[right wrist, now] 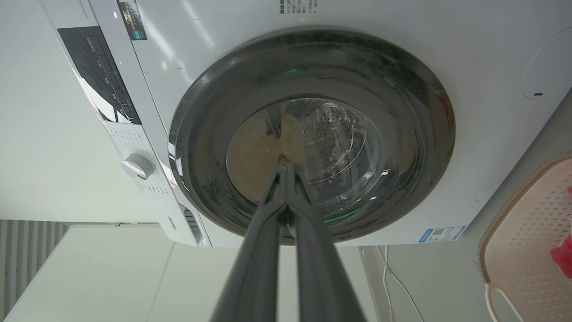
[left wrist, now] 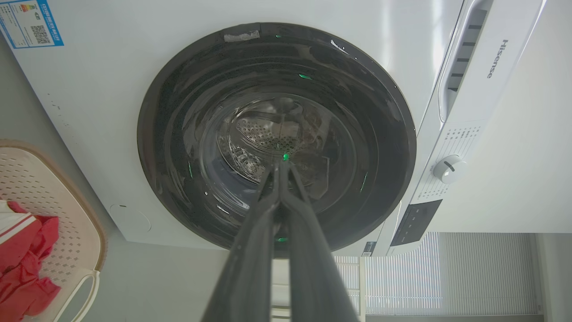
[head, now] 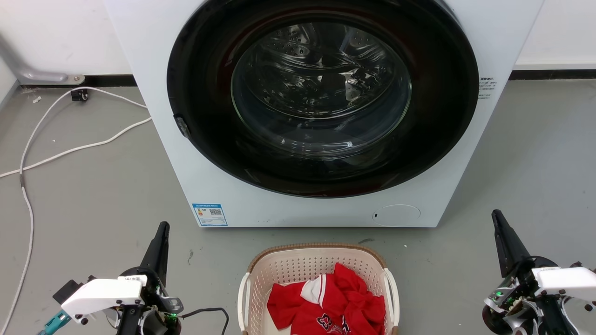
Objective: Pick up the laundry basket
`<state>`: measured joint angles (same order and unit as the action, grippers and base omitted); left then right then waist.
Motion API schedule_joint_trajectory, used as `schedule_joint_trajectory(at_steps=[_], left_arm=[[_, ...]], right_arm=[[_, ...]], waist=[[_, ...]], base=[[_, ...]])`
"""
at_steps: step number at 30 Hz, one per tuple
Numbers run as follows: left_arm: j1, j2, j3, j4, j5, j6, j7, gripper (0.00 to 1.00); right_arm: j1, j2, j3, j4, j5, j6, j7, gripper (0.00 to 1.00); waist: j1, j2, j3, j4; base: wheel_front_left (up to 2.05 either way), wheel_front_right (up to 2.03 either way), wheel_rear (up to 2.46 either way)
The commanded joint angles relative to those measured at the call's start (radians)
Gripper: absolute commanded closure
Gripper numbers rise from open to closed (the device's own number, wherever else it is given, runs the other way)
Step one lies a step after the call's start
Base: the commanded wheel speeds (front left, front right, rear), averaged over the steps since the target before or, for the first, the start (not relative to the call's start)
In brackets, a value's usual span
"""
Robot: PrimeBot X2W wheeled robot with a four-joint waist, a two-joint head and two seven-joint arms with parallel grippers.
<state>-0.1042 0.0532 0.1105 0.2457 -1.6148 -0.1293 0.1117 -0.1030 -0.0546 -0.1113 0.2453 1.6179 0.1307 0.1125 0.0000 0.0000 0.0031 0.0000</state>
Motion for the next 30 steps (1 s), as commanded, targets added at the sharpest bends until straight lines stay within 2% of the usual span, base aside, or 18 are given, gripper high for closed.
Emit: schedule_joint_trajectory(at_steps=[1,6,7,11,17,30], left_arm=[[-0.01,-0.001,0.004,0.001,0.0,-0.004,0.003,1.0],[-0.01,-0.001,0.004,0.001,0.001,-0.004,0.003,1.0],[0.001,-0.001,0.0,0.003,0.0,0.0,-0.001,0.0],[0.031,-0.006,-0.004,0.031,0.002,0.002,-0.003,0.0],[0.044,-0.006,-0.011,0.003,0.028,0.001,-0.034,0.0],[0.057,-0.005,0.04,-0.018,0.138,0.001,-0.095,0.0]], right_arm=[[-0.012,0.004,-0.002,0.001,-0.007,0.0,0.002,1.0],[-0.012,0.004,-0.002,0.001,-0.007,0.0,0.002,1.0],[0.002,0.001,0.0,0.002,0.0,0.0,0.001,0.0],[0.031,0.004,0.003,0.031,-0.002,0.0,-0.002,0.0],[0.046,0.004,0.021,0.01,-0.035,0.0,-0.033,0.0],[0.061,0.004,0.004,-0.031,-0.189,0.0,-0.094,0.0]], waist=[[0.0,0.0,0.0,0.0],[0.0,0.0,0.0,0.0],[0.0,0.0,0.0,0.0],[0.0,0.0,0.0,0.0],[0.0,0.0,0.001,0.0],[0.0,0.0,0.005,-0.001]], base=[[0.0,0.0,0.0],[0.0,0.0,0.0],[0.0,0.0,0.0],[0.0,0.0,0.0],[0.0,0.0,0.0],[0.0,0.0,0.0]])
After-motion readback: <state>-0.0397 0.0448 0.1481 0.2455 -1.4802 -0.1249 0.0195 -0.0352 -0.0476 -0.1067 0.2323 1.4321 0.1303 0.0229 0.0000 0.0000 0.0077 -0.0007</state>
